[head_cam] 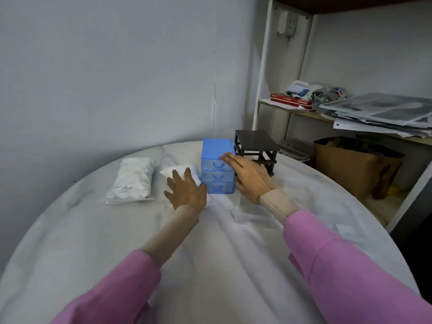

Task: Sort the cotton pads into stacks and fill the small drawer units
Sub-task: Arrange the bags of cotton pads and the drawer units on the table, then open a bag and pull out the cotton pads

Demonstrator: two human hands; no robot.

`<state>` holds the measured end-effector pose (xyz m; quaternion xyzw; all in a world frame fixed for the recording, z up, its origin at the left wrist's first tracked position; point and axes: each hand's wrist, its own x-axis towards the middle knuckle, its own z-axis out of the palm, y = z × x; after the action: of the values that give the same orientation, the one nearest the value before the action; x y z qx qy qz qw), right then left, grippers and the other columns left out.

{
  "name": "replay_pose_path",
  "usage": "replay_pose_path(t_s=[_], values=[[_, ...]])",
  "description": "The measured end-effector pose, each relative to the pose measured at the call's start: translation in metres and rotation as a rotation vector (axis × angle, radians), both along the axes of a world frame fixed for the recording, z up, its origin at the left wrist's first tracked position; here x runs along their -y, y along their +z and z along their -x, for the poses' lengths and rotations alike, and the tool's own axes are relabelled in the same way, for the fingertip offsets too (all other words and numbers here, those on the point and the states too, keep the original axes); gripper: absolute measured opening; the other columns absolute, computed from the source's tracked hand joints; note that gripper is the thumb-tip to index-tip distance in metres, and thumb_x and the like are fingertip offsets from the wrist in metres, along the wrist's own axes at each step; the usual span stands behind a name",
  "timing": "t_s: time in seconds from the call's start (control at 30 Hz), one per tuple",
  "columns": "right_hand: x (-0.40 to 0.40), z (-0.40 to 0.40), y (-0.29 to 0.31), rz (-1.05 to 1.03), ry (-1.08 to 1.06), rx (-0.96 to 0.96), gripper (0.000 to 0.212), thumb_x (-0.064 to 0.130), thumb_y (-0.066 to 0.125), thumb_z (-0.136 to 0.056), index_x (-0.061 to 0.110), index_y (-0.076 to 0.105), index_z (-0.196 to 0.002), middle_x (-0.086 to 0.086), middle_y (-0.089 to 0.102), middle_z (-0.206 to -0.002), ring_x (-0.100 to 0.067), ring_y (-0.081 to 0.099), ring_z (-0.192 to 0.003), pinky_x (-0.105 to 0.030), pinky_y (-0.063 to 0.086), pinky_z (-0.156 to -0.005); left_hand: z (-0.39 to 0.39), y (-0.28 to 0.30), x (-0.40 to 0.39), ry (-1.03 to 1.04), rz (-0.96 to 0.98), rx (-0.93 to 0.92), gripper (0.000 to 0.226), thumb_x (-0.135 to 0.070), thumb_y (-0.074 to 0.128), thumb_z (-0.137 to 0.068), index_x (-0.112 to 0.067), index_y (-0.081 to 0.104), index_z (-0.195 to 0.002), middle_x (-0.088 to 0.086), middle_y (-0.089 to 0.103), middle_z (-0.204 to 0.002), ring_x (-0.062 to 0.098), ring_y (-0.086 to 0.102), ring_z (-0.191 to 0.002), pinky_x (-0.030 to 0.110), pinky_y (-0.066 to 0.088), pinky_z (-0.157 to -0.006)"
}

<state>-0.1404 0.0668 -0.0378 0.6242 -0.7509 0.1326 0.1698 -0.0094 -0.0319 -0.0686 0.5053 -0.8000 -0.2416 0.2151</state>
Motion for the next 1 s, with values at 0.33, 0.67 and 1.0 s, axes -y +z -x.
replay_pose_path(t_s=[0.33,0.67,1.0], values=[[0.021,0.008,0.001,-0.163,-0.148,0.011,0.073,0.010,0.049,-0.091,0.021,0.007,-0.150,0.004,0.001,-0.159,-0.012,0.006,-0.145,-0.037,0.012,-0.117,0.000,0.006,0.038,-0.107,-0.034,-0.025,0.070,-0.033,0.057,-0.088,-0.022,0.022,-0.147,0.004,0.008,-0.157,0.034,0.012,-0.140,0.042,0.022,-0.111],[0.007,-0.054,-0.017,0.143,0.072,0.100,0.036,-0.002,0.051,-0.080,0.010,0.057,-0.114,-0.007,0.060,-0.115,-0.027,0.059,-0.100,-0.039,0.049,-0.080,-0.017,0.006,0.023,0.030,-0.012,-0.445,0.056,-0.012,0.071,-0.076,-0.012,0.053,-0.129,0.007,0.045,-0.138,0.028,0.042,-0.124,0.028,0.032,-0.099],[-0.018,-0.123,-0.045,0.382,0.051,0.847,0.028,0.025,0.063,-0.086,0.018,0.039,-0.098,0.002,0.052,-0.090,-0.015,0.054,-0.074,-0.027,0.048,-0.071,-0.065,0.009,-0.017,0.031,-0.023,-0.686,0.050,-0.015,0.072,-0.077,-0.011,0.055,-0.124,0.008,0.047,-0.131,0.019,0.045,-0.120,0.010,0.027,-0.087]])
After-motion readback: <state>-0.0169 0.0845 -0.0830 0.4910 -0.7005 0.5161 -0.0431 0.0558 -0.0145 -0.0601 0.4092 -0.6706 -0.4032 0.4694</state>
